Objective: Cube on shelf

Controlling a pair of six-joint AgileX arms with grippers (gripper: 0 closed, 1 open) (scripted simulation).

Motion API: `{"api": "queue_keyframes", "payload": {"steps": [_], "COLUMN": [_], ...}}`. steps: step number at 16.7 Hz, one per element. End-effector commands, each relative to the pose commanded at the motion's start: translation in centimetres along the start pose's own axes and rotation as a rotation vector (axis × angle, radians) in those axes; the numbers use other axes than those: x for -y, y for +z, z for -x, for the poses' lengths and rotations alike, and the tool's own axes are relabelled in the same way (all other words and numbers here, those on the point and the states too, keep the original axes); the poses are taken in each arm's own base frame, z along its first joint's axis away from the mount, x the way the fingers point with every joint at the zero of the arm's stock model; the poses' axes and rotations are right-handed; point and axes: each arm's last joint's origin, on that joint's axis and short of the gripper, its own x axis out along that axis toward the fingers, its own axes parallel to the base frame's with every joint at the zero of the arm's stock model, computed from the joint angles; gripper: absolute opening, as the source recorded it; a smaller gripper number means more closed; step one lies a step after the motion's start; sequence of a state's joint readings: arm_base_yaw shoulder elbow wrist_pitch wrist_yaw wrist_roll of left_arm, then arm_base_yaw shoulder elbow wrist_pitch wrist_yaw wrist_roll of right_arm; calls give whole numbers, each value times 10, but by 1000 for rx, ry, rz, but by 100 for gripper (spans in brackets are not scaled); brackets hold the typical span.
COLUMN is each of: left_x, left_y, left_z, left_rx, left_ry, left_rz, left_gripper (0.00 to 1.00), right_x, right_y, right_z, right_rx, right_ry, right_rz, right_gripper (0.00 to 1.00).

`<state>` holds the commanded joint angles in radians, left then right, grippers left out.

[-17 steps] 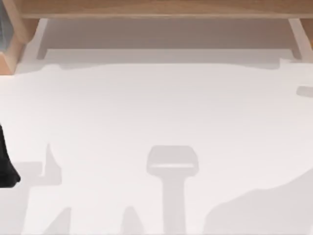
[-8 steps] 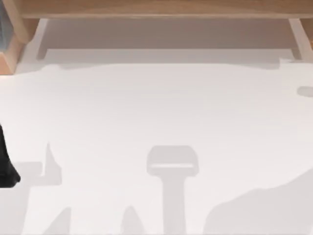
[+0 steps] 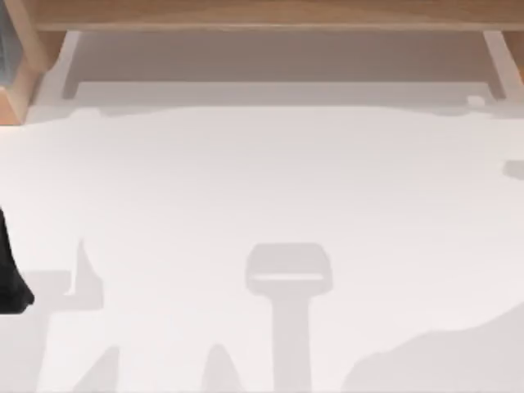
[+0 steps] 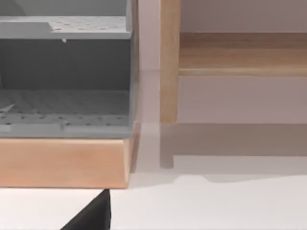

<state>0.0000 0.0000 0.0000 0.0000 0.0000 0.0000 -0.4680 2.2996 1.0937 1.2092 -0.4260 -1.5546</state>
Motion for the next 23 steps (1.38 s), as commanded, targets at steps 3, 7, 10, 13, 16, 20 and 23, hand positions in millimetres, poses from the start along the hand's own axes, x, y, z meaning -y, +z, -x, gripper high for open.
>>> {"api": "queue_keyframes", "payload": {"steps": [3, 7, 10, 13, 16, 20, 23], "left_x": [0, 0, 0, 0, 0, 0, 0], "left_y": [0, 0, 0, 0, 0, 0, 0], "left_z": [0, 0, 0, 0, 0, 0, 0], "left_rx": [0, 0, 0, 0, 0, 0, 0], "left_ry": [0, 0, 0, 0, 0, 0, 0], "left_rz": [0, 0, 0, 0, 0, 0, 0], "left_gripper": [100, 100, 100, 100, 100, 100, 100], "right_x": [-1, -1, -2, 1, -3, -2, -2], "right_y": [1, 1, 1, 0, 1, 1, 2], "right_z": [23, 36, 35, 46, 75, 98, 97], "right_rx": [1, 1, 1, -3, 0, 1, 2], "right_ry": [2, 2, 4, -4, 9, 4, 4], "right_rz": [-1, 0, -2, 1, -7, -2, -3], "right_gripper": [0, 0, 0, 0, 0, 0, 0]}}
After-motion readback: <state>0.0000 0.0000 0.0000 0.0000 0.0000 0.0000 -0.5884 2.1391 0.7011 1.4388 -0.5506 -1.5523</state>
